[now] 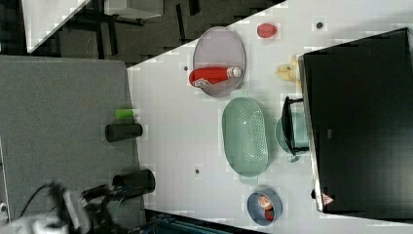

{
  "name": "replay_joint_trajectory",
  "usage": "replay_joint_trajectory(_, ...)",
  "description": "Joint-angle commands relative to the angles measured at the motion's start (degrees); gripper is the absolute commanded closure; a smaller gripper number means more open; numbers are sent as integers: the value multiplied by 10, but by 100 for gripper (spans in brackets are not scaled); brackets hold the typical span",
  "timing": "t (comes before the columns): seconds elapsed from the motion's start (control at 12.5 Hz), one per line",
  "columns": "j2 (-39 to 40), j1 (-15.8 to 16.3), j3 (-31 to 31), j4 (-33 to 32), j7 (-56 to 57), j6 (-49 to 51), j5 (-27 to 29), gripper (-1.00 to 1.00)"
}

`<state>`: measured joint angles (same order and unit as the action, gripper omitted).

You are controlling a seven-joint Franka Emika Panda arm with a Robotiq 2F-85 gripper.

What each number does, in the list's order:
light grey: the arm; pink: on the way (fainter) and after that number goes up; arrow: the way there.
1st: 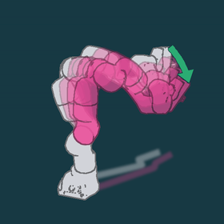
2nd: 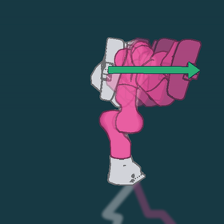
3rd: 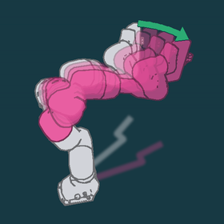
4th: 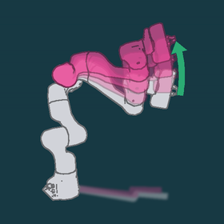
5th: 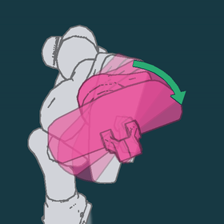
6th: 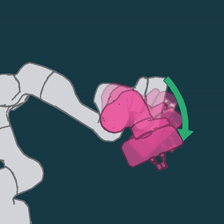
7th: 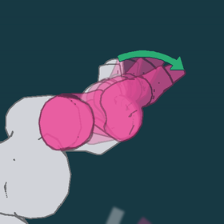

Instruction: Drag strainer right to left.

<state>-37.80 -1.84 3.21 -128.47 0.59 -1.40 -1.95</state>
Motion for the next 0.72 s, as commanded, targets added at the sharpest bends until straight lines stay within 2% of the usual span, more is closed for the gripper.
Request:
replay_joint_trajectory(0.08,45,5,0,-14,-11,-41,-6,-100)
replay_joint_trajectory(0.32,110,5,-7,-53,-48,-161,-6,-100)
replay_joint_trajectory(0.72,266,5,-13,-85,-202,-310,-6,-100)
